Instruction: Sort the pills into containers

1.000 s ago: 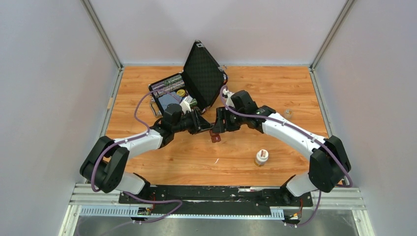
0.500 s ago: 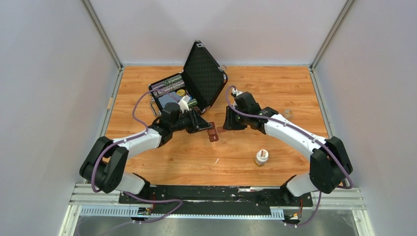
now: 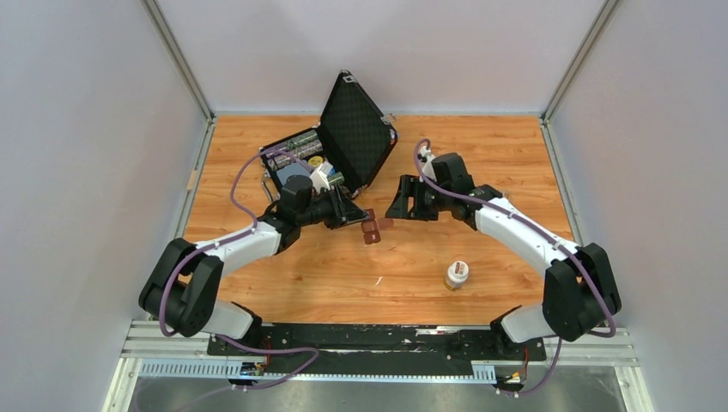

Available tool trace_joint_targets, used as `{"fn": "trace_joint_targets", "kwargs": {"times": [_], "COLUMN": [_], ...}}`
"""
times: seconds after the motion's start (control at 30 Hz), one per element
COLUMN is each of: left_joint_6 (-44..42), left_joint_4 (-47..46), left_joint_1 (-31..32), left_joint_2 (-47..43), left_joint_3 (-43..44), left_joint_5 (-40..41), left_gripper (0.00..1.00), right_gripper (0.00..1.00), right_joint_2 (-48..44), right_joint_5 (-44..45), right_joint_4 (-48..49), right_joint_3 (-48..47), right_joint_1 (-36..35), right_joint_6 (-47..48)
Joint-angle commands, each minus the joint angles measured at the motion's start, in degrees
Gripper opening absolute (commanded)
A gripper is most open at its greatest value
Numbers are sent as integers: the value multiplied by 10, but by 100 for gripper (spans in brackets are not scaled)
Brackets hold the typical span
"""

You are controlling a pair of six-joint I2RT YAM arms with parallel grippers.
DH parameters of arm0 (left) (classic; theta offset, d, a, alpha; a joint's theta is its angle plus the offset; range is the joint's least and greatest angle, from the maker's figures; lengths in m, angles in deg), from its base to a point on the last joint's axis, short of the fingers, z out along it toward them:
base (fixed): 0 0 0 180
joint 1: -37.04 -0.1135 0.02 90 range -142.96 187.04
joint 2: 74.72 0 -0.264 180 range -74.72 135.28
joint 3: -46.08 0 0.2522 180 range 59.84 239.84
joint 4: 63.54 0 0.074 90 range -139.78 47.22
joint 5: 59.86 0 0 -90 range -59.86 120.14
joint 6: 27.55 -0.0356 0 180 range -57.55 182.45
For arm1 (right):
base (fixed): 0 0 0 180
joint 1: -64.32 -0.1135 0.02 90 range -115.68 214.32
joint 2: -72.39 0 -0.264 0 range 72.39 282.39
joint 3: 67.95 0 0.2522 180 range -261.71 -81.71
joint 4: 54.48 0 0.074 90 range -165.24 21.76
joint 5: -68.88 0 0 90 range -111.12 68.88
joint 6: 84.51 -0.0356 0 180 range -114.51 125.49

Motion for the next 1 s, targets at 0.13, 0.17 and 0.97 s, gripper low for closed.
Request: {"fn": "trace_joint_targets", "kwargs": {"times": [0.13, 0.17, 0.97], "left_joint_6": [-22, -23, -58], "left_joint_4": [-56, -63, -51], "left_joint_1": [-12, -12, -37], "left_joint_2": [6, 7, 22], "left_joint_3": [32, 32, 43], "left_joint_5": [-66, -79, -62], "left_gripper": [0, 0, 96], "right_gripper": [66, 64, 0], "right_joint_2": [-13, -6, 47], "right_joint_5": [-181, -191, -243], "right_joint_4": [105, 107, 133], "right_joint_3": [21, 19, 22], "right_joint_1": [20, 21, 51], "right_joint_6": [19, 17, 3]}}
